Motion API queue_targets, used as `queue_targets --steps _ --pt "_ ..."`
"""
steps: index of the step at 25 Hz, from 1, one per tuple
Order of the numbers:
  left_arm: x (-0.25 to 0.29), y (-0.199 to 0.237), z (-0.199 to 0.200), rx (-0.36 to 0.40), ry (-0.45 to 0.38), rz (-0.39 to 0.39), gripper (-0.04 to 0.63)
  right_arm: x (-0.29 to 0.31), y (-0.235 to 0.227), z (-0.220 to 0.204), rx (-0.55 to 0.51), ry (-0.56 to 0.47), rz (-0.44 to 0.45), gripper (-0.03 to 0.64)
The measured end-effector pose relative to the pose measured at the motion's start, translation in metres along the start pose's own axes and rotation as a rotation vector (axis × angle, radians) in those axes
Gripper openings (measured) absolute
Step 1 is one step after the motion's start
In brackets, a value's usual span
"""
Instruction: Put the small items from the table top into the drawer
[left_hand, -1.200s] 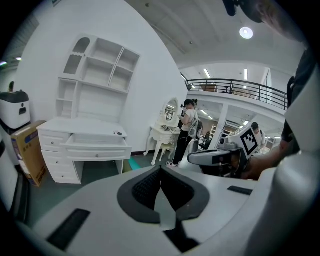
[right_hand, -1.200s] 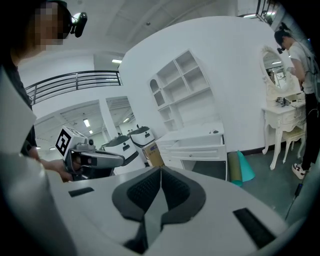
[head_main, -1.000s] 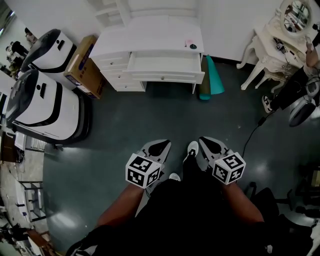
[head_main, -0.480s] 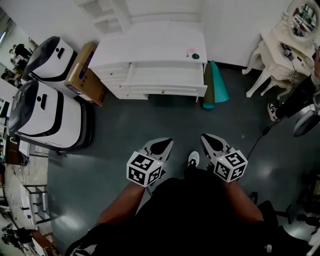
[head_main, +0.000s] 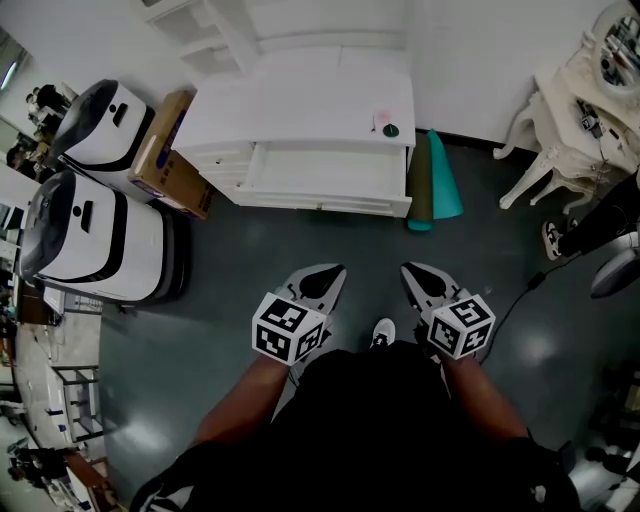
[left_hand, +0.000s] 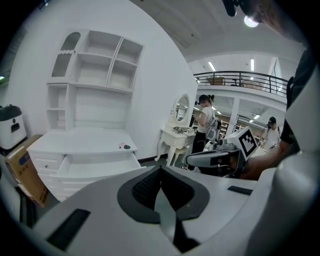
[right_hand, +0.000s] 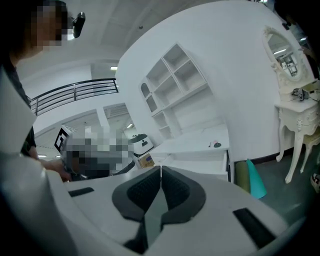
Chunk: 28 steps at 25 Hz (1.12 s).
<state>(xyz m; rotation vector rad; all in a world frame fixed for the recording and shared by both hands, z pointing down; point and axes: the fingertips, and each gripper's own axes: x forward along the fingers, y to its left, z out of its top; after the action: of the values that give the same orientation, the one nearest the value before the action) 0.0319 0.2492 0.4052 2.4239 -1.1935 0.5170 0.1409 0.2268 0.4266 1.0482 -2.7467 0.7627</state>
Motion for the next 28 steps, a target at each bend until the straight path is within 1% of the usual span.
queue_targets --steps 7,11,16,21,26,28 --pt "0.036 0.013 0.023 -0.022 -0.007 0.025 0.01 0.018 -0.034 0.023 -0.009 0.009 0.035 0.028" --pt "0.047 0.016 0.026 -0.033 -0.001 0.03 0.011 0.022 -0.047 0.021 0.005 0.024 0.036 0.028" --pt "0.055 0.027 0.026 -0.052 0.007 0.046 0.011 0.03 -0.058 0.022 -0.001 0.043 0.044 0.028" --pt "0.069 0.037 0.033 -0.049 0.018 0.026 0.011 0.037 -0.069 0.032 -0.006 0.04 0.03 0.028" --pt "0.088 0.047 0.044 -0.007 0.025 -0.008 0.011 0.048 -0.084 0.031 0.007 0.052 -0.004 0.028" --pt "0.095 0.052 0.048 -0.003 0.028 -0.024 0.01 0.052 -0.088 0.032 0.013 0.057 -0.016 0.028"
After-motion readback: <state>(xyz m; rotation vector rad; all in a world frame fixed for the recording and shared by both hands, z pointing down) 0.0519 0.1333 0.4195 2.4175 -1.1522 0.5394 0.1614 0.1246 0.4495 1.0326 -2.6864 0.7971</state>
